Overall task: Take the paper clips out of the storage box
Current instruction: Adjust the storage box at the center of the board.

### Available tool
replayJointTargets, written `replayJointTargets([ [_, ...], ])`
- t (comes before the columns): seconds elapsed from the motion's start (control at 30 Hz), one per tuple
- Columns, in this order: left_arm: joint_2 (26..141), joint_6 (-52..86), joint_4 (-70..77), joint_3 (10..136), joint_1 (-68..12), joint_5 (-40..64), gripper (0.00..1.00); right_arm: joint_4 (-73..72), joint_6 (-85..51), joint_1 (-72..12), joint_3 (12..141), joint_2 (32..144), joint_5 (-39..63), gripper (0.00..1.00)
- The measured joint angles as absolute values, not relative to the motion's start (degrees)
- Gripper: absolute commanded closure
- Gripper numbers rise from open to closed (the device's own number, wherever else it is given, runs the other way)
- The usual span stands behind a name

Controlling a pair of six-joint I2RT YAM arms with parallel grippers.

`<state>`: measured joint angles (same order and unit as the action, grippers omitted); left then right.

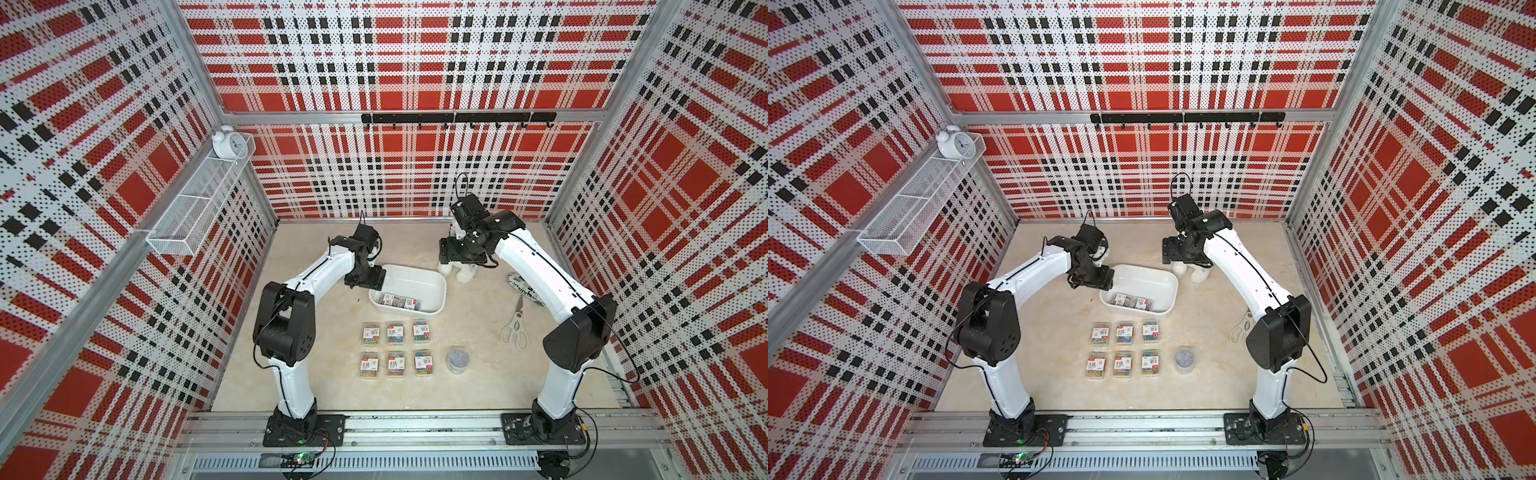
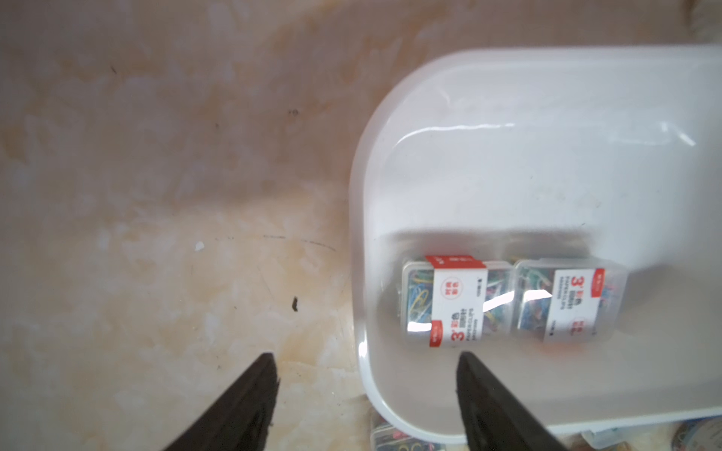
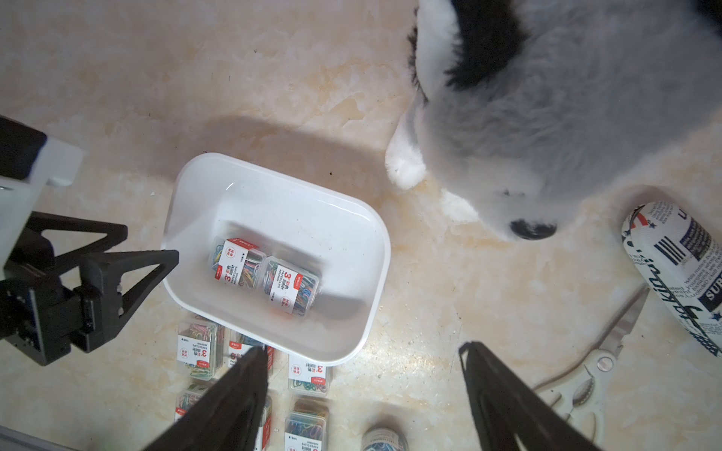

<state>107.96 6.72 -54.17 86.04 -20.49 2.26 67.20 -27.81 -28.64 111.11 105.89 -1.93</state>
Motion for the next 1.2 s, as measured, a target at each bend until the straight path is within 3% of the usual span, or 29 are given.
replayJointTargets([
  [0.27, 109.6, 7.86, -56.4, 87.24, -19.84, 1.5, 0.5, 66.13, -26.41, -27.18, 110.32, 106.19, -0.01, 0.17],
  [0.53, 114.24, 8.54, -57.21, 89.6, -19.86, 2.22, 0.6, 64.95, -26.13, -24.67, 107.68, 106.21, 1.72, 0.17],
  [0.73, 115.79, 9.06, -57.45, 89.62, -20.01, 2.39, 0.73, 64.18, -25.98, -23.4, 107.31, 106.21, 2.59, 0.17],
  [0.97, 115.9, 10.76, -59.27, 91.77, -20.27, 3.05, 1.0, 63.88, -25.96, -22.44, 106.87, 106.21, 3.46, 0.17],
  [1.2, 118.67, 14.79, -67.7, 99.77, -19.16, 7.01, 1.0, 63.29, -25.93, -22.04, 106.87, 106.48, 4.45, 0.17],
])
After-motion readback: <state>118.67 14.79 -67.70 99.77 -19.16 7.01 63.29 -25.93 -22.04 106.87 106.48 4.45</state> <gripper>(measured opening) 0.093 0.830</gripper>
